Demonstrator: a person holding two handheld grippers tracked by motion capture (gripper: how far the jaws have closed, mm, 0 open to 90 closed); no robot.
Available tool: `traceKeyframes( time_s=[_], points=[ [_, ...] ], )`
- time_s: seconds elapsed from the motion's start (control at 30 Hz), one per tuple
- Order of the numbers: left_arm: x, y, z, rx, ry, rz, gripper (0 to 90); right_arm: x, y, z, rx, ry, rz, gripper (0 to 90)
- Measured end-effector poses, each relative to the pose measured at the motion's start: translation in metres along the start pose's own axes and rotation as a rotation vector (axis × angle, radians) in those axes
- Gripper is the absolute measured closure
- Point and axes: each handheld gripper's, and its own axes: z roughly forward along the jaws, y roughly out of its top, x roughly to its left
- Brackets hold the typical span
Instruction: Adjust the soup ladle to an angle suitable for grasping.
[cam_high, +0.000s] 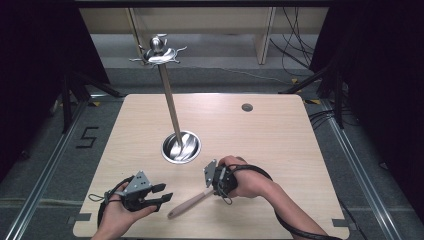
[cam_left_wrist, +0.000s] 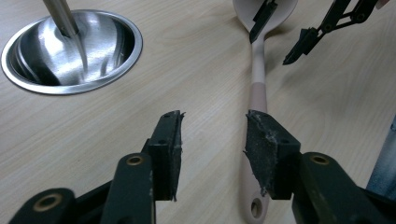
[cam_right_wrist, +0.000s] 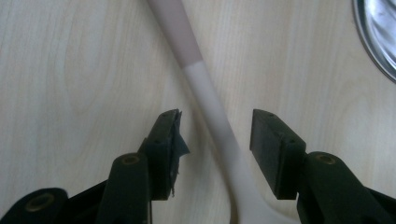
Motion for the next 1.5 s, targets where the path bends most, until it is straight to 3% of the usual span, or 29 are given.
traceKeyframes(
  time_s=[0.03,0.07,0.1,0.13,0.17,0.2,0.3,0.37,0.47,0.53,0.57,0.6,0.63,0.67,0.7,0.73,0.8,0.87,0.97,1.03,1.07,1.17,1.2,1.23,1.33,1.37,1.4,1.43,1.5],
  points=[
    [-0.001,0.0,0.001,-0.021,-0.001,-0.006,53.8,-0.001,0.002,0.002,0.009,0.012,-0.006,53.6],
    [0.0,0.0,0.001,-0.021,0.001,-0.009,52.9,-0.004,0.005,0.006,-0.012,0.014,-0.059,53.8],
    [0.002,0.001,0.0,-0.01,0.01,0.014,52.2,-0.003,0.006,0.008,0.004,0.021,-0.041,54.1],
    [0.002,0.0,0.001,-0.022,0.007,0.013,51.8,-0.004,0.008,0.01,0.003,0.024,-0.066,54.5],
    [0.0,-0.001,0.002,-0.033,0.003,-0.027,51.3,-0.002,0.009,0.012,0.022,0.043,-0.02,55.1],
    [0.0,-0.001,0.002,-0.033,0.003,-0.027,51.0,0.0,0.01,0.012,0.05,0.05,-0.005,55.5],
    [0.001,0.0,0.001,-0.03,0.005,-0.013,50.4,-0.002,0.013,0.016,0.06,0.056,-0.028,57.4],
    [0.001,0.0,0.002,-0.031,0.007,-0.017,50.0,-0.001,0.015,0.018,0.055,0.077,0.008,58.9],
    [0.001,0.0,0.002,-0.031,0.001,-0.016,49.5,-0.005,0.018,0.019,0.064,0.078,-0.03,62.2],
    [0.001,0.0,0.001,-0.027,0.004,-0.02,49.3,-0.004,0.019,0.02,0.061,0.1,-0.002,63.3],
    [0.002,0.0,0.002,-0.033,0.009,-0.008,49.2,-0.006,0.02,0.021,0.061,0.09,-0.048,64.0],
    [0.004,0.0,0.001,-0.026,0.015,0.012,49.2,-0.005,0.021,0.021,0.066,0.105,-0.023,64.7],
    [0.002,0.0,0.002,-0.038,0.008,-0.023,49.2,-0.003,0.022,0.021,0.066,0.109,-0.007,65.0],
    [0.001,-0.001,0.002,-0.038,0.008,-0.033,49.1,-0.005,0.023,0.022,0.07,0.105,-0.043,65.6],
    [0.001,-0.001,0.002,-0.044,0.008,-0.042,49.1,-0.004,0.023,0.023,0.069,0.12,-0.023,66.0],
    [0.002,-0.001,0.002,-0.041,0.011,-0.022,49.1,-0.006,0.024,0.024,0.068,0.121,-0.053,66.6],
    [0.002,-0.001,0.002,-0.039,0.01,-0.026,49.0,-0.003,0.026,0.024,0.085,0.132,-0.026,67.9],
    [0.002,0.0,0.002,-0.039,0.01,-0.028,49.0,-0.006,0.028,0.026,0.085,0.128,-0.088,69.2],
    [0.002,0.0,0.001,-0.039,0.01,-0.029,48.9,-0.005,0.029,0.027,0.094,0.139,-0.066,70.5],
    [0.004,0.0,0.0,-0.027,0.019,-0.013,48.8,-0.006,0.03,0.027,0.116,0.139,-0.092,71.7],
    [0.002,-0.001,0.002,-0.046,0.019,-0.036,48.7,-0.008,0.031,0.029,0.104,0.128,-0.135,71.9],
    [0.003,-0.001,0.001,-0.04,0.015,-0.046,48.7,-0.007,0.032,0.029,0.113,0.147,-0.123,72.6],
    [0.004,-0.001,0.001,-0.042,0.015,-0.03,48.7,-0.008,0.033,0.03,0.111,0.151,-0.158,73.7],
    [0.004,-0.001,0.001,-0.045,0.016,-0.032,48.7,-0.006,0.032,0.031,0.104,0.156,-0.14,74.2],
    [0.005,0.0,-0.001,-0.055,0.023,-0.037,48.7,-0.006,0.032,0.032,0.09,0.134,-0.173,76.5],
    [0.006,0.001,-0.003,-0.057,0.039,-0.034,48.7,-0.007,0.033,0.03,0.113,0.127,-0.187,77.7],
    [0.005,0.001,-0.004,-0.075,0.037,-0.061,48.7,-0.009,0.034,0.028,0.117,0.1,-0.231,78.2],
    [0.006,0.002,-0.006,-0.101,0.051,-0.072,48.7,-0.007,0.032,0.027,0.115,0.096,-0.167,78.2],
    [0.009,0.004,-0.011,-0.157,0.091,-0.087,48.6,-0.008,0.029,0.023,0.082,0.076,-0.164,78.3]
  ],
)
